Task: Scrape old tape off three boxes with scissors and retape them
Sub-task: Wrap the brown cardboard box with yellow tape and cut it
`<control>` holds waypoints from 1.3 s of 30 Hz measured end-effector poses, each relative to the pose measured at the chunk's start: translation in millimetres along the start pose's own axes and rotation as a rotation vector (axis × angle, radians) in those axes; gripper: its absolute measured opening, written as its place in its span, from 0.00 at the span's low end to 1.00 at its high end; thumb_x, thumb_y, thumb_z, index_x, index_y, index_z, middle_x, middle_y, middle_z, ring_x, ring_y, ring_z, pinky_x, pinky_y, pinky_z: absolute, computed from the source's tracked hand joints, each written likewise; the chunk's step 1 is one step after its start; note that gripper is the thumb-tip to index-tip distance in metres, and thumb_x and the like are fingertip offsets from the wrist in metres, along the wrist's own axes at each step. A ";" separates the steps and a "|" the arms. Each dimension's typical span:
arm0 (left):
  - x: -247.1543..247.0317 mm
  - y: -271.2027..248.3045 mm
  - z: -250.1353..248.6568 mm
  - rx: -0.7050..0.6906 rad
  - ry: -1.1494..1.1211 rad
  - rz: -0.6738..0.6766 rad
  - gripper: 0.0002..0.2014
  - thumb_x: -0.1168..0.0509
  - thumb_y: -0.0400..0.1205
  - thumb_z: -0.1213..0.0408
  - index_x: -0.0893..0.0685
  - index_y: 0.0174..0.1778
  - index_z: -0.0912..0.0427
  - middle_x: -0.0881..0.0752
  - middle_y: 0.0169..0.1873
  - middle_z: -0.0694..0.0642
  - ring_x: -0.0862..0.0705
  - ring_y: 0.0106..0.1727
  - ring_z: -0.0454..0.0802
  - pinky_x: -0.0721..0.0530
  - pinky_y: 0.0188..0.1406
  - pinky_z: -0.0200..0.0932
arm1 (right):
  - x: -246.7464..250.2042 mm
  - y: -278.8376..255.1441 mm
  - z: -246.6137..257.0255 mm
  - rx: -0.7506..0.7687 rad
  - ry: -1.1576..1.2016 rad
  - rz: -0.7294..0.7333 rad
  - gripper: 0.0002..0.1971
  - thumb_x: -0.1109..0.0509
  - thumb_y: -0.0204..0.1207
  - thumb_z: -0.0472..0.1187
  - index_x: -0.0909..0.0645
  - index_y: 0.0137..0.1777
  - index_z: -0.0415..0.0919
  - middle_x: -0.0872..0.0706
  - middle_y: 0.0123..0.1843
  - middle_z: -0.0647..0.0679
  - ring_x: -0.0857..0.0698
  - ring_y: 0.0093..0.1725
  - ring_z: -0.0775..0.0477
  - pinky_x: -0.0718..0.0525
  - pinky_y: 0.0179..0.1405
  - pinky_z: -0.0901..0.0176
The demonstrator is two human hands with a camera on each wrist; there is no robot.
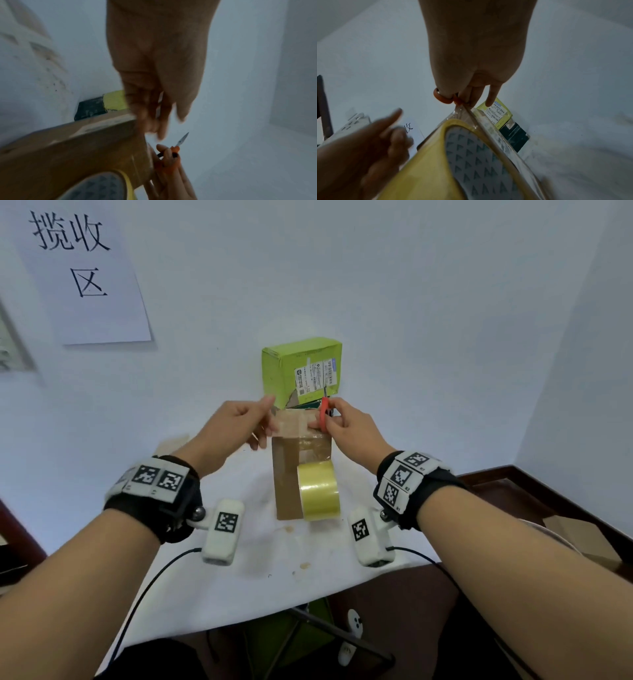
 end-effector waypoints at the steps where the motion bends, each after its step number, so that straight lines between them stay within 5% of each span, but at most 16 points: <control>1: -11.8 -7.2 6.7 0.091 0.005 0.128 0.23 0.41 0.86 0.49 0.13 0.38 0.66 0.13 0.30 0.54 0.17 0.31 0.48 0.19 0.33 0.39 | -0.6 0.8 -0.9 0.001 -0.014 -0.007 0.11 0.39 0.84 0.47 0.24 0.63 0.48 0.09 0.51 0.49 0.13 0.57 0.50 0.18 0.61 0.50; 3: -30.2 -18.9 23.8 0.223 0.074 0.306 0.23 0.41 0.86 0.50 0.12 0.47 0.68 0.09 0.40 0.59 0.12 0.39 0.52 0.13 0.39 0.39 | -1.3 -0.1 -0.7 0.002 -0.040 -0.012 0.10 0.39 0.83 0.48 0.23 0.61 0.50 0.09 0.50 0.48 0.13 0.56 0.48 0.18 0.61 0.46; 5: -32.6 -20.5 34.6 0.277 0.035 0.297 0.22 0.41 0.86 0.51 0.12 0.52 0.67 0.09 0.47 0.60 0.11 0.47 0.54 0.11 0.44 0.39 | -1.9 -2.6 0.9 0.005 -0.099 -0.003 0.10 0.40 0.83 0.49 0.24 0.62 0.51 0.09 0.51 0.49 0.14 0.56 0.47 0.19 0.60 0.47; 10: -32.3 -13.9 44.6 0.365 -0.111 0.157 0.21 0.40 0.86 0.51 0.12 0.46 0.66 0.11 0.39 0.58 0.13 0.34 0.45 0.11 0.41 0.35 | -0.3 -9.9 6.5 0.044 -0.245 0.000 0.14 0.43 0.83 0.49 0.27 0.67 0.53 0.10 0.50 0.50 0.14 0.50 0.45 0.17 0.49 0.51; 15: -48.6 -25.9 49.9 0.455 -0.228 0.248 0.14 0.33 0.82 0.55 0.12 0.55 0.61 0.12 0.49 0.52 0.14 0.41 0.45 0.13 0.53 0.37 | 0.1 -13.9 9.4 0.051 -0.258 -0.027 0.15 0.39 0.82 0.49 0.26 0.67 0.52 0.10 0.53 0.49 0.15 0.51 0.45 0.22 0.44 0.56; 18: -54.2 -35.3 50.9 0.494 -0.277 0.254 0.17 0.30 0.79 0.55 0.14 0.61 0.60 0.14 0.45 0.50 0.17 0.38 0.41 0.14 0.41 0.31 | -6.5 -15.2 13.0 0.061 -0.283 -0.035 0.13 0.33 0.78 0.49 0.22 0.61 0.51 0.12 0.57 0.50 0.16 0.60 0.47 0.19 0.54 0.52; 22: -66.5 -41.9 47.0 0.511 -0.356 0.239 0.14 0.33 0.83 0.57 0.15 0.61 0.59 0.14 0.48 0.53 0.16 0.47 0.44 0.13 0.47 0.38 | -6.1 -15.3 13.9 0.061 -0.312 -0.061 0.12 0.31 0.75 0.50 0.21 0.57 0.51 0.11 0.55 0.52 0.15 0.59 0.47 0.17 0.55 0.49; 27: -75.5 -43.6 41.1 0.509 -0.469 0.232 0.07 0.35 0.84 0.67 0.15 0.55 0.60 0.09 0.39 0.50 0.11 0.39 0.41 0.12 0.45 0.38 | 0.4 -19.9 13.0 0.070 -0.340 -0.084 0.14 0.31 0.75 0.50 0.21 0.60 0.54 0.12 0.57 0.51 0.15 0.60 0.48 0.18 0.54 0.54; 30: -71.8 -46.1 44.4 0.521 -0.477 0.203 0.09 0.36 0.83 0.65 0.16 0.57 0.62 0.11 0.43 0.55 0.12 0.40 0.47 0.12 0.42 0.40 | 0.3 -22.8 14.7 0.071 -0.320 -0.104 0.15 0.31 0.75 0.49 0.20 0.61 0.56 0.12 0.57 0.50 0.15 0.60 0.47 0.19 0.55 0.53; 33: -71.9 -49.4 47.5 0.570 -0.528 0.143 0.08 0.39 0.83 0.63 0.17 0.49 0.63 0.13 0.34 0.58 0.15 0.30 0.50 0.12 0.30 0.41 | -2.6 -23.6 15.3 0.063 -0.326 -0.108 0.16 0.31 0.75 0.48 0.21 0.63 0.55 0.12 0.58 0.49 0.16 0.61 0.44 0.19 0.55 0.50; 39: -79.7 -44.4 50.2 0.565 -0.519 0.137 0.10 0.34 0.84 0.61 0.15 0.55 0.63 0.11 0.35 0.59 0.16 0.29 0.49 0.14 0.24 0.39 | -0.2 -25.0 12.8 0.040 -0.328 -0.113 0.17 0.31 0.76 0.48 0.22 0.65 0.55 0.13 0.61 0.48 0.17 0.61 0.43 0.19 0.54 0.52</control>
Point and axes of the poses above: each hand's wrist, its own y-axis towards the middle knuckle, its own x-axis out of the back of the hand, z = x × y, the point moved 9 cm from there along y, towards the middle knuckle
